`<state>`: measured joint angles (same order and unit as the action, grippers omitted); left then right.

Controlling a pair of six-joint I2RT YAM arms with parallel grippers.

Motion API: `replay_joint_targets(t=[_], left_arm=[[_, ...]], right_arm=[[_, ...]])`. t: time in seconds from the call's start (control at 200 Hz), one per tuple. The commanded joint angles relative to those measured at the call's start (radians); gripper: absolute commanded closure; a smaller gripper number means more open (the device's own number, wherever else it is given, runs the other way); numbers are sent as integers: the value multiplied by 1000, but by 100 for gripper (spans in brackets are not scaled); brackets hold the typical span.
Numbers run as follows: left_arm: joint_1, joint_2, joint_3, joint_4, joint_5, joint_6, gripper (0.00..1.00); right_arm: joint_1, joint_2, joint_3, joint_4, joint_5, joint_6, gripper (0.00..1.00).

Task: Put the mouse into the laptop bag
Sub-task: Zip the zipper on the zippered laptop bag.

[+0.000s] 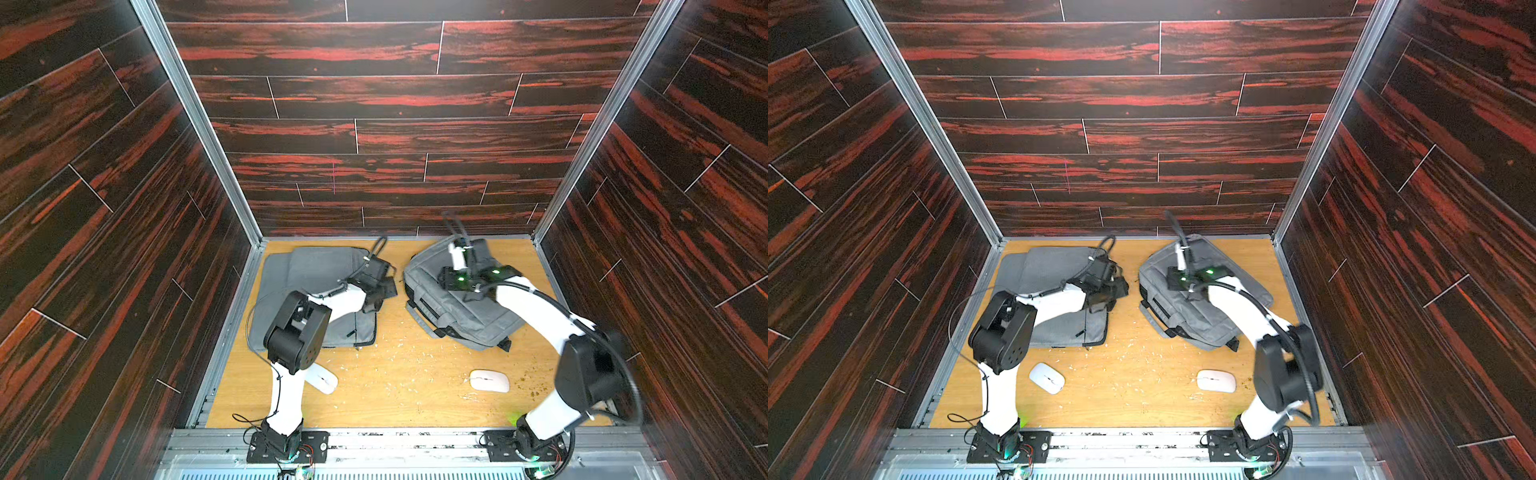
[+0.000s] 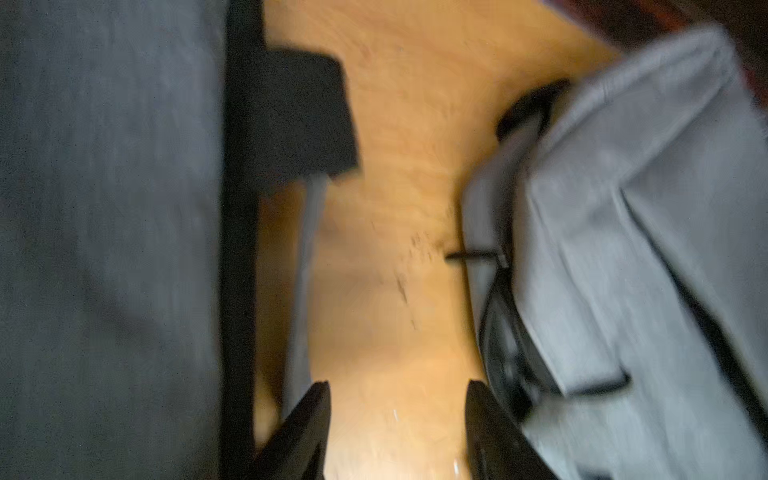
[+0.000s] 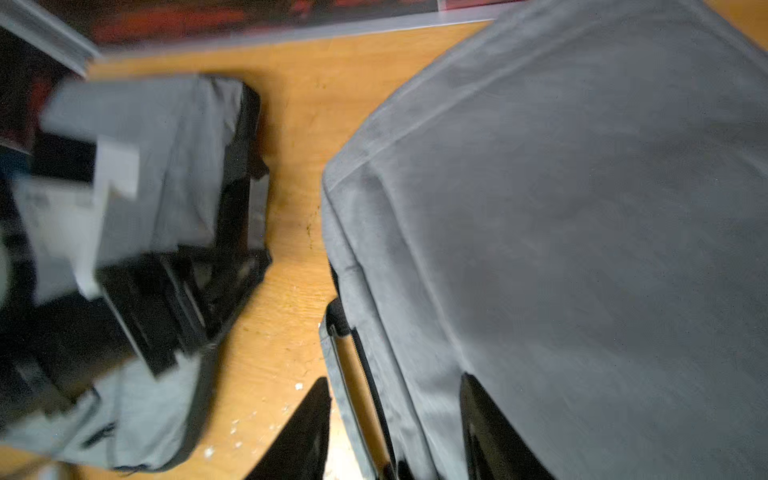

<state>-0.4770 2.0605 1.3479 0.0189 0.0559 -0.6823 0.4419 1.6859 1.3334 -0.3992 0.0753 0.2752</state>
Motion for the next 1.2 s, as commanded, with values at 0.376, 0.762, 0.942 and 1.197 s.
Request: replay_joint_targets(t=[0.376, 0.762, 0.942, 1.197], left_arm=[[29, 151, 72, 203, 230, -52, 44], [27, 215, 160, 149, 231, -2, 52], [11, 241, 192, 125, 233, 19, 62], [-19, 265, 279, 26, 198, 105, 69]], right_arm=[[87, 303, 236, -46, 57, -85, 49], [91, 404, 325, -78, 39, -69, 49], [92, 429, 345, -88, 34, -64, 49], [91, 441, 346, -91, 25, -58, 49]])
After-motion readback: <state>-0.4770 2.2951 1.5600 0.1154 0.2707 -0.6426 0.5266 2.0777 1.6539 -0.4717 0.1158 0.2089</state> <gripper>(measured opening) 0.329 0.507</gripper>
